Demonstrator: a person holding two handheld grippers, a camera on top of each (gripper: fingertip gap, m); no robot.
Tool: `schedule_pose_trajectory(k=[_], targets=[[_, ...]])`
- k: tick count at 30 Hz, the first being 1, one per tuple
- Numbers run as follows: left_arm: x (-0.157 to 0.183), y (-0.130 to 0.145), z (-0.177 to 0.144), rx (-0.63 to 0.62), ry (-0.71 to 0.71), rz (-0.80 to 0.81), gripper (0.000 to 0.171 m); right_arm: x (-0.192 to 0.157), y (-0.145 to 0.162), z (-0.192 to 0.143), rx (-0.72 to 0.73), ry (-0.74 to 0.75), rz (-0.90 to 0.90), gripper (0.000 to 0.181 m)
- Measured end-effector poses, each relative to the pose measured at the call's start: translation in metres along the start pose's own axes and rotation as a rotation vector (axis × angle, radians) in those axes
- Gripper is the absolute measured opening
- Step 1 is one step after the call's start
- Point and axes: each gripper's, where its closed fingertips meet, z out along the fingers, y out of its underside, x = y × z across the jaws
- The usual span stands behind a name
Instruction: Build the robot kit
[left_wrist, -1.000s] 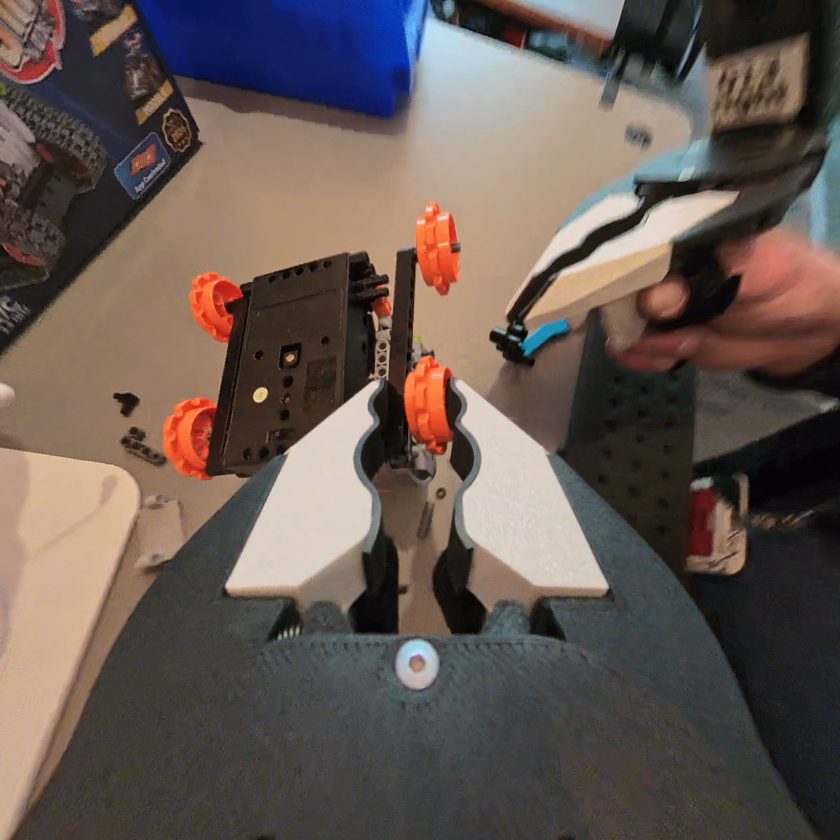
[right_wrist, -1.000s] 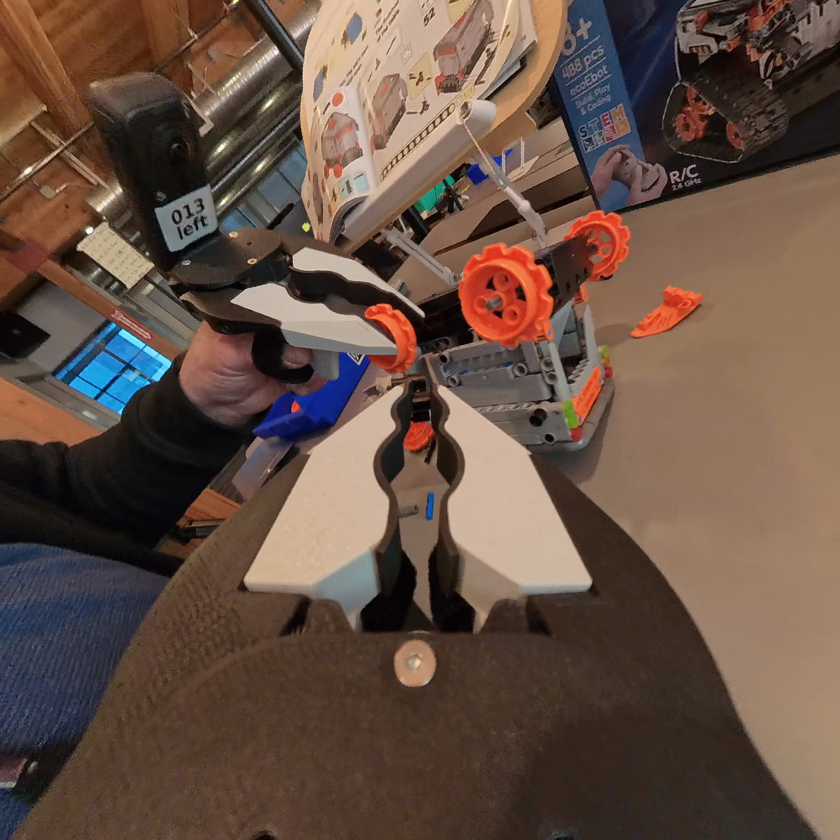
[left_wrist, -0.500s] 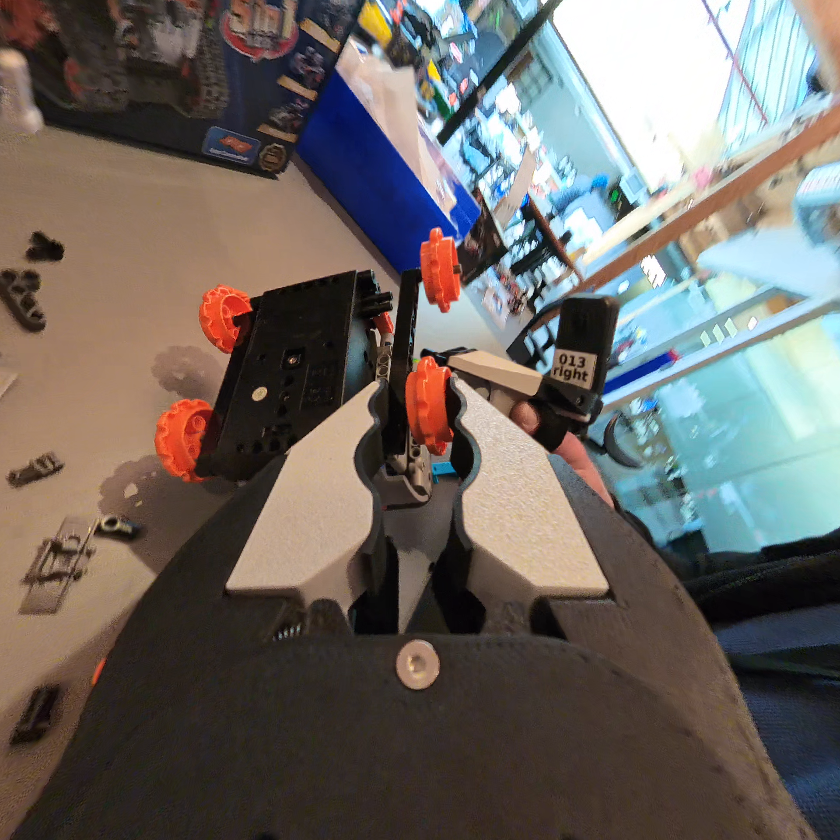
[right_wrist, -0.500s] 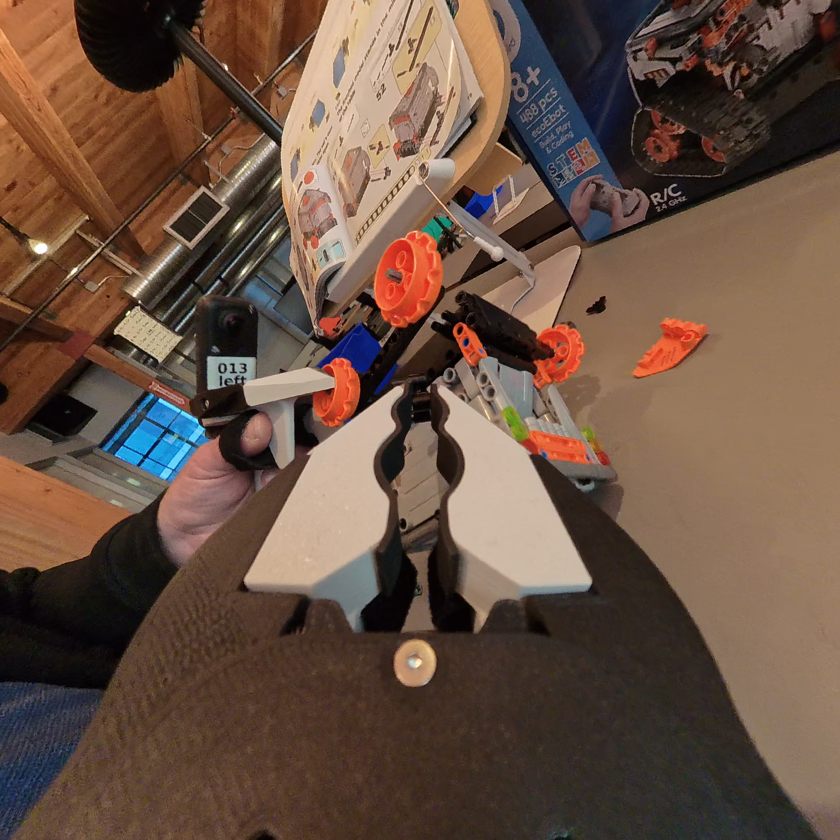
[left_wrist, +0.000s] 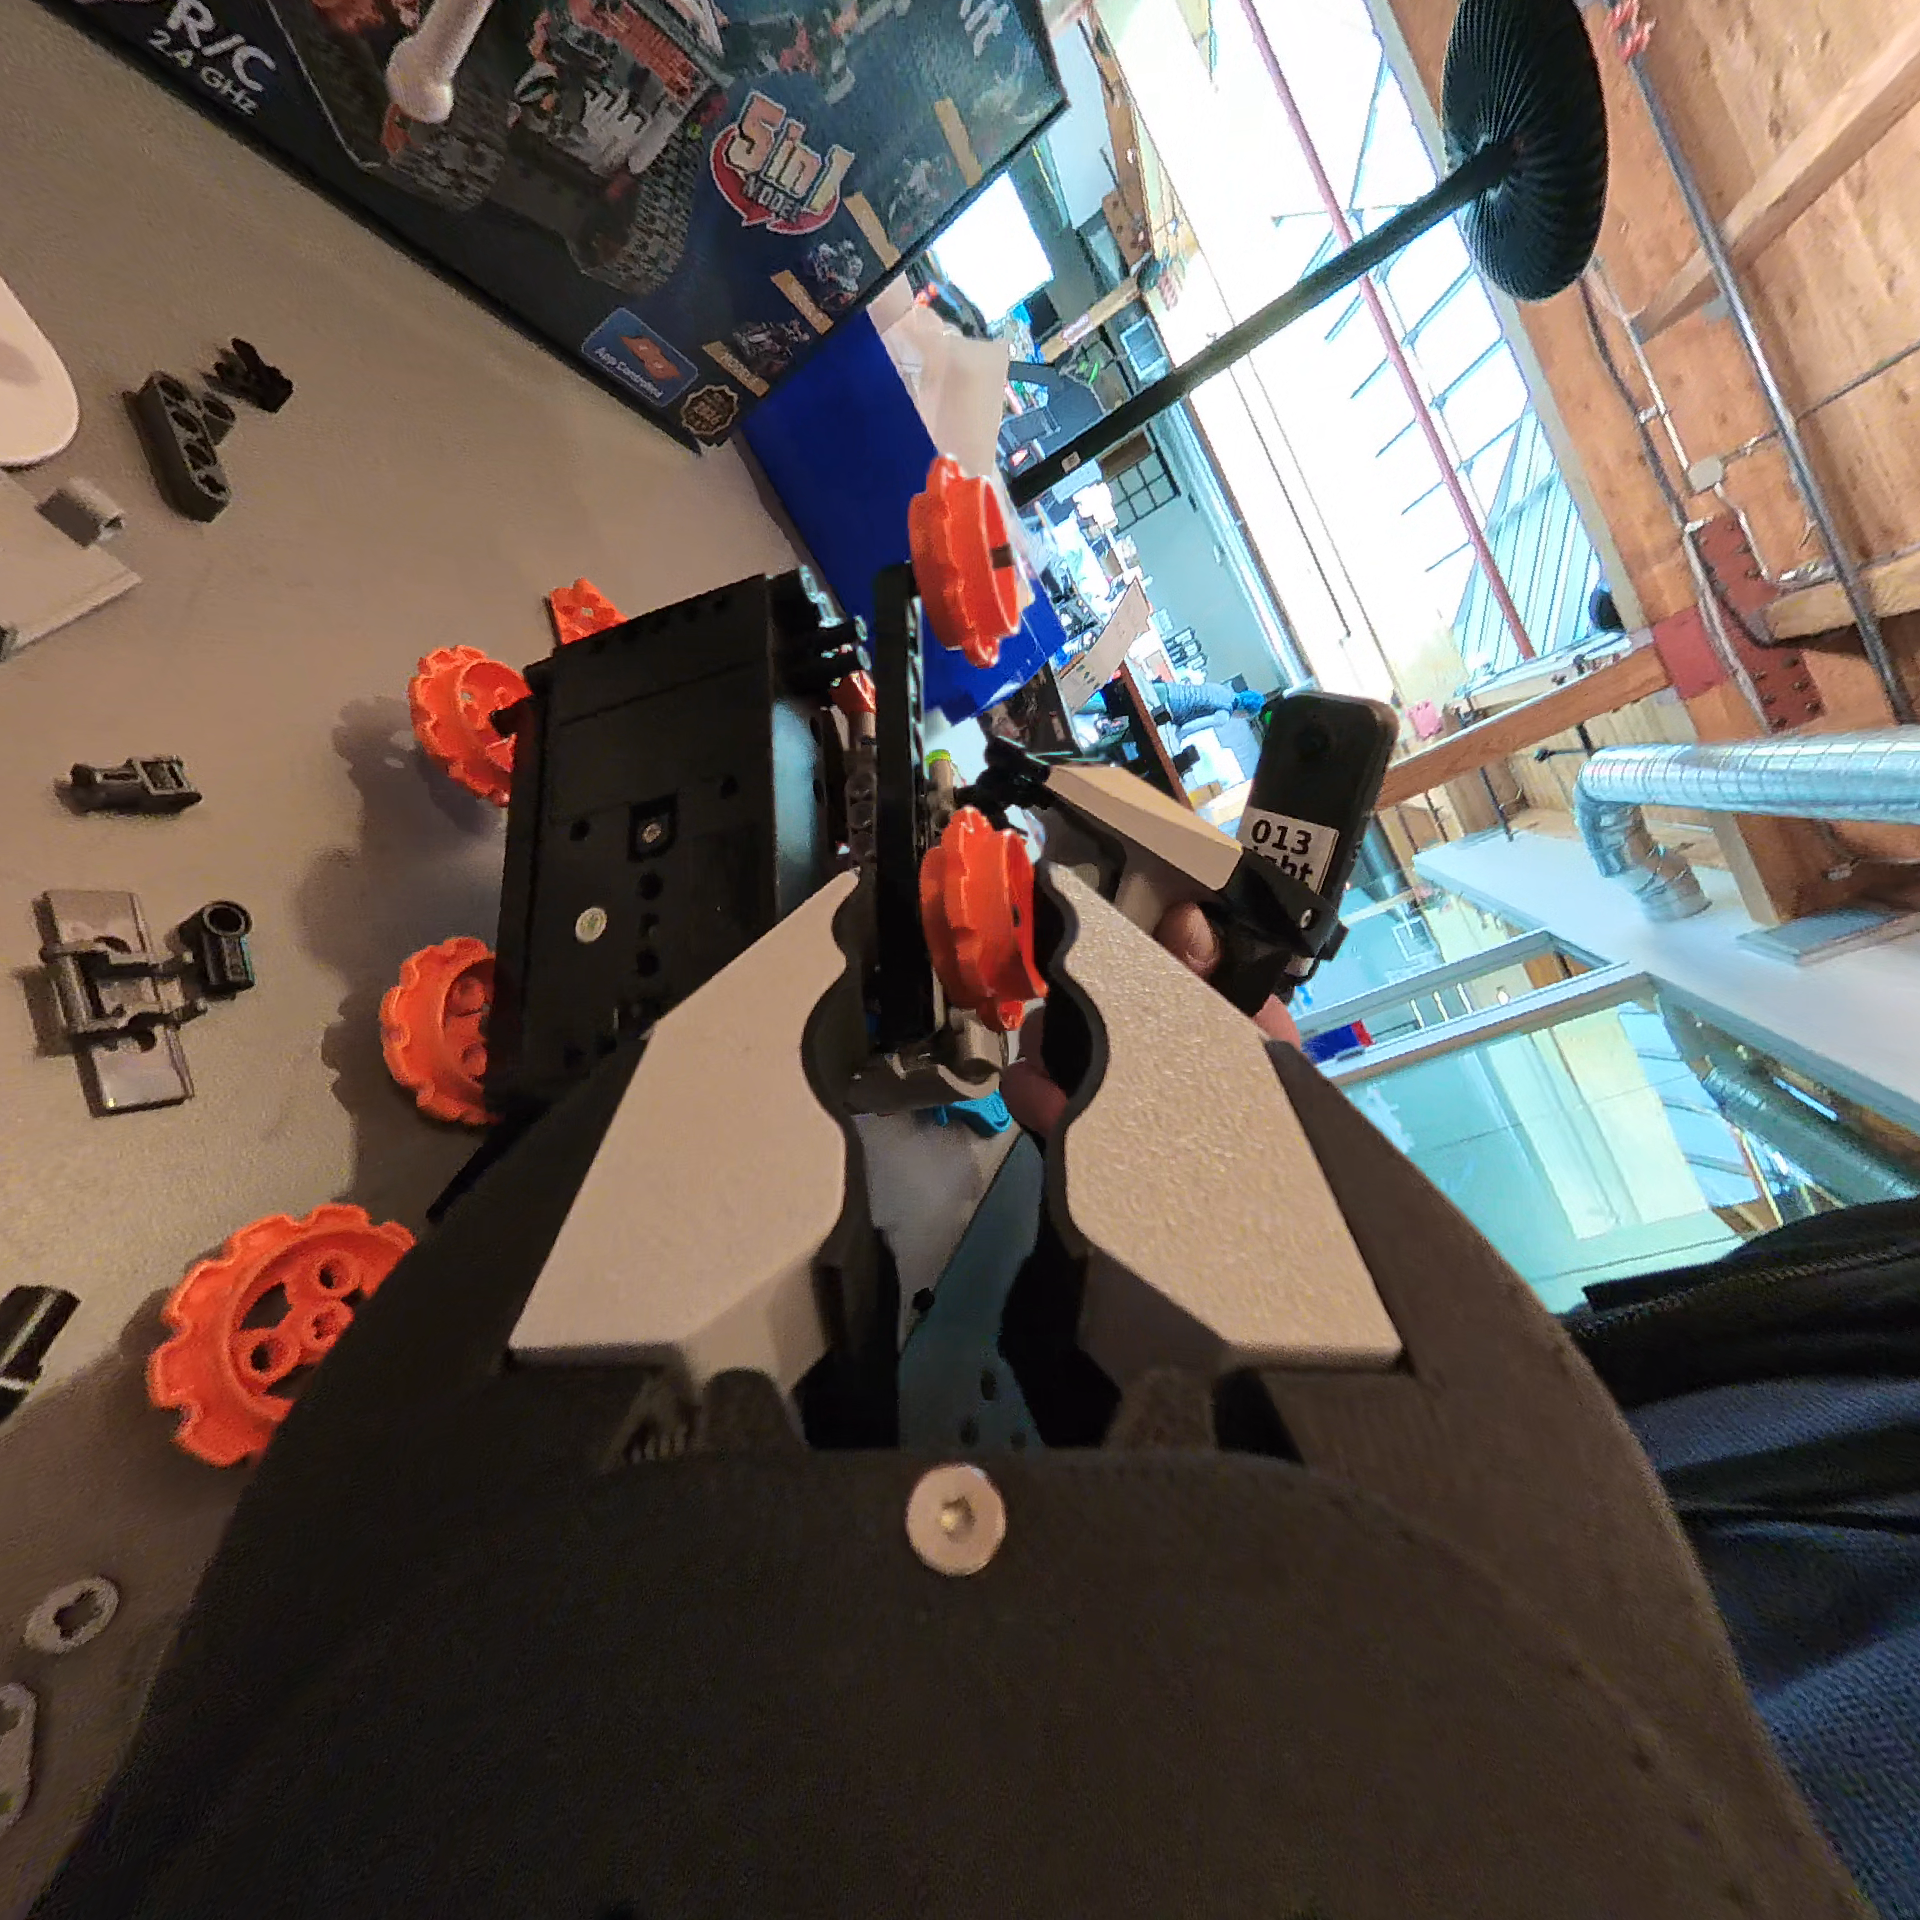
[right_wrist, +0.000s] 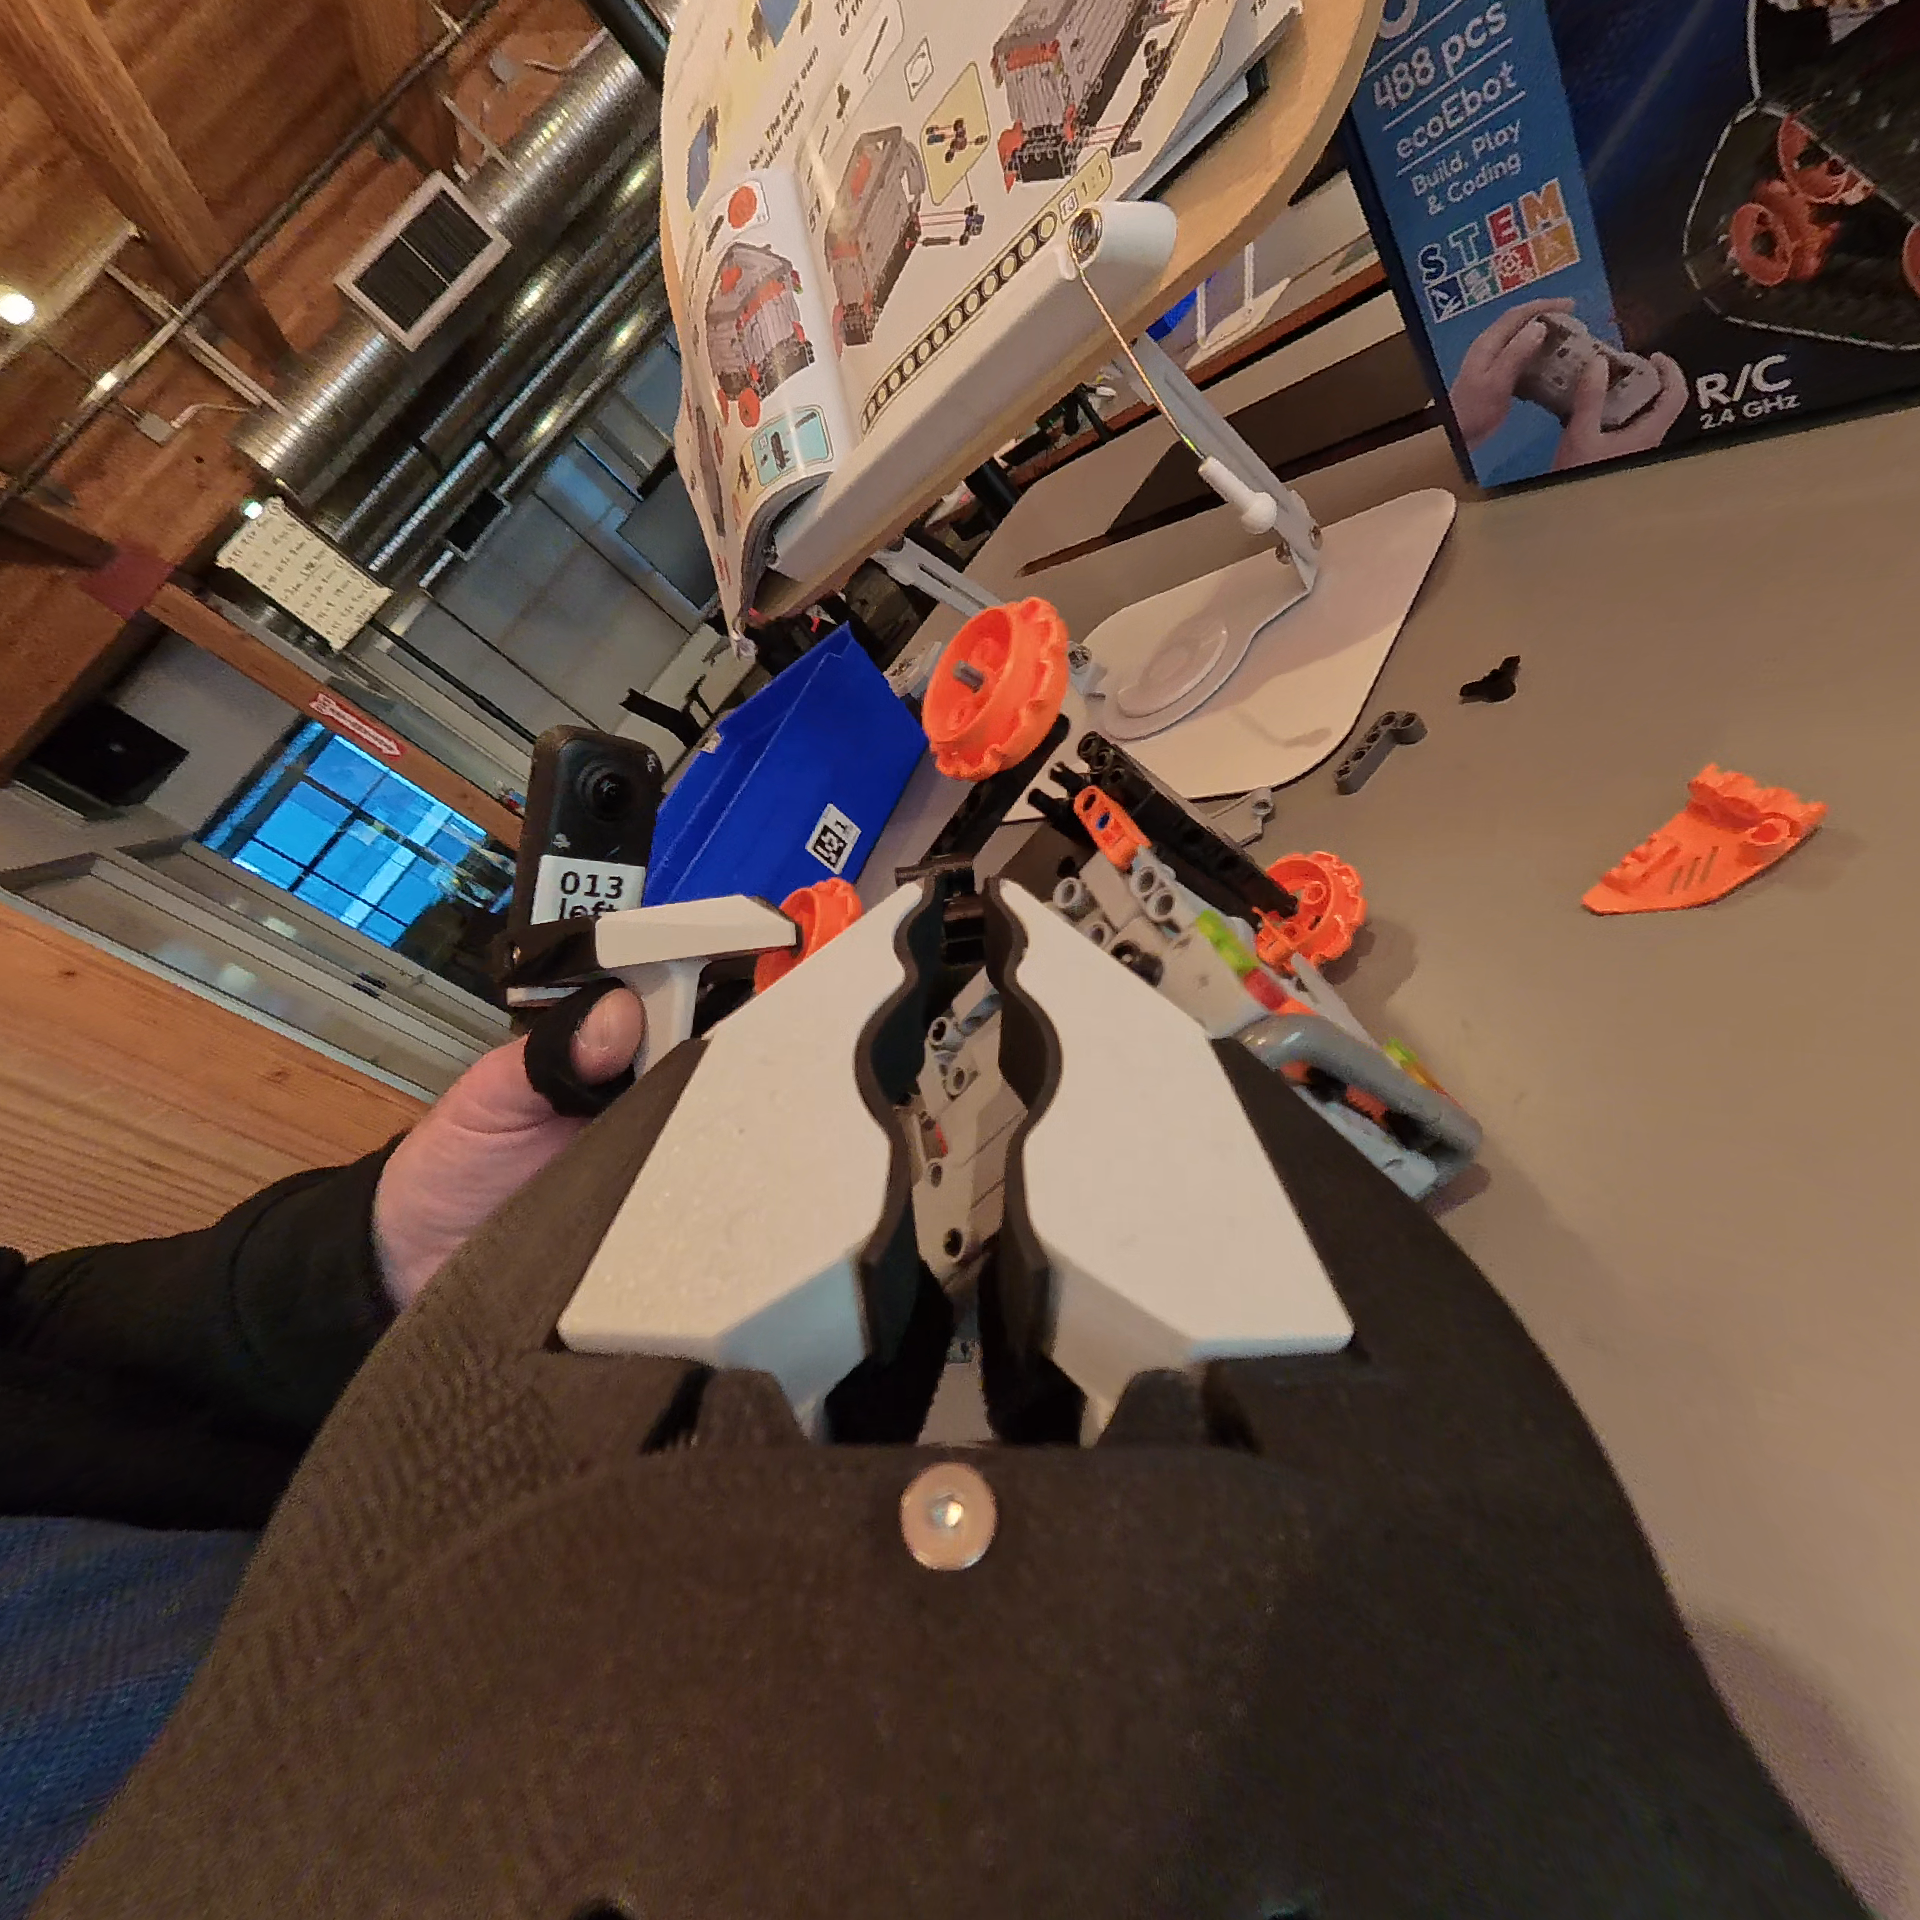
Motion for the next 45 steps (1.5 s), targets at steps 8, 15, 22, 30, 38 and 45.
schedule_pose_trajectory(k=[8,15,22,30,38,45], targets=[[0.0,-0.002,0.003,-0.113,-0.04,0.144,0.031,0.002,0.002,0.004,-0.002,-0.021,0.062,0.004],[0.028,-0.021,-0.004,-0.143,-0.141,0.582,0.043,-0.015,-0.012,-0.004,0.044,-0.14,0.178,0.004],[0.053,0.002,0.023,-0.311,-0.232,1.209,0.023,-0.038,-0.014,-0.009,0.063,-0.278,0.34,0.004],[0.049,-0.002,0.026,-0.238,-0.306,1.213,0.012,-0.037,-0.014,-0.012,0.107,-0.256,0.384,0.005],[0.048,-0.006,0.024,-0.253,-0.317,1.201,0.006,-0.039,-0.012,-0.009,0.065,-0.222,0.254,0.005],[0.045,-0.007,0.021,-0.365,-0.287,1.058,0.006,-0.038,-0.011,-0.019,-0.09,0.021,-0.461,0.017]])
